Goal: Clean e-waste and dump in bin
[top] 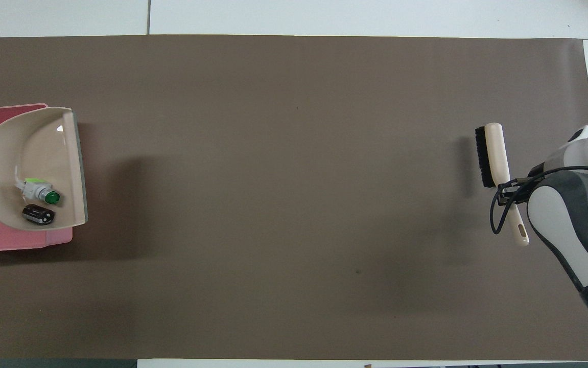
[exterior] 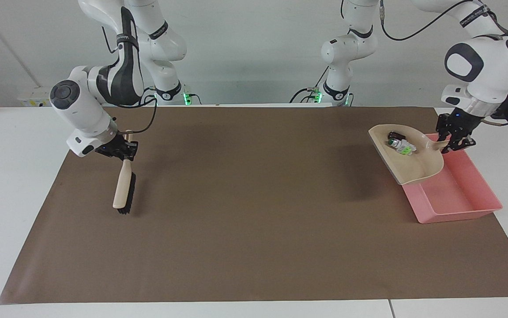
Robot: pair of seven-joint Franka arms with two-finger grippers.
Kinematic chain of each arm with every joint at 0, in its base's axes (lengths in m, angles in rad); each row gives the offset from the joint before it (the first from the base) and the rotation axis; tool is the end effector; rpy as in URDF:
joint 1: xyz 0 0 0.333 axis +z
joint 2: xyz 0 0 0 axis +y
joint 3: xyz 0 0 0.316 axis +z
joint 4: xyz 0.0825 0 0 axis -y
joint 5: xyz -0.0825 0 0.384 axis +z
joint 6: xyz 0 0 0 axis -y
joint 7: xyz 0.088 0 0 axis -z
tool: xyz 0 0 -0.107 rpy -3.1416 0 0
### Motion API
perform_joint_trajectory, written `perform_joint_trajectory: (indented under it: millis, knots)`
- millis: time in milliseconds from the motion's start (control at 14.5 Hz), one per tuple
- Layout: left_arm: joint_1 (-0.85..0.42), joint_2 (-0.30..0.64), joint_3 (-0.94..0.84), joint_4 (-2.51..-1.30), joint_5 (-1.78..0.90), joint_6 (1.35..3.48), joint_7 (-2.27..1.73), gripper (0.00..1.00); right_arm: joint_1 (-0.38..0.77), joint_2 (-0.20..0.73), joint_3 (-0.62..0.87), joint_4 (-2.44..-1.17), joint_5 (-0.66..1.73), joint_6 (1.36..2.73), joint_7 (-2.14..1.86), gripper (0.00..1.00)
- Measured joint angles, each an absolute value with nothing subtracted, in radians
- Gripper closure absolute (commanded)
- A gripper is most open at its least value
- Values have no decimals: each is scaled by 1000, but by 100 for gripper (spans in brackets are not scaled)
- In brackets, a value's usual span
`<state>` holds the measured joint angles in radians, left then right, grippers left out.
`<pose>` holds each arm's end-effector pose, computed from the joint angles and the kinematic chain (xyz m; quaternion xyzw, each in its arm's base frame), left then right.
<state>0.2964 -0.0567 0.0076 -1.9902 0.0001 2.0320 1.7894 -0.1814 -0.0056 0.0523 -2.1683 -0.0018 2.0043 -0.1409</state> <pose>0.5256 0.1650 0.4962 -0.7357 0.6755 -0.0248 0.0425 0.5112 -0.0665 0.3841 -0.9968 -0.0063 0.0785 0.0097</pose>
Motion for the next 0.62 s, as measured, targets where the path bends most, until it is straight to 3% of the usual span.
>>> perform_joint_trajectory:
  millis: [345,621]
  knots:
    - [418,38,14,-1817,15,1994,1830,100,-242,-30,54,-2278,-31,2126,-175,100]
    - [439,109,18,-1726,140,2040,1894,100,-254,-34,54,-2323,-32,2166,-208,99]
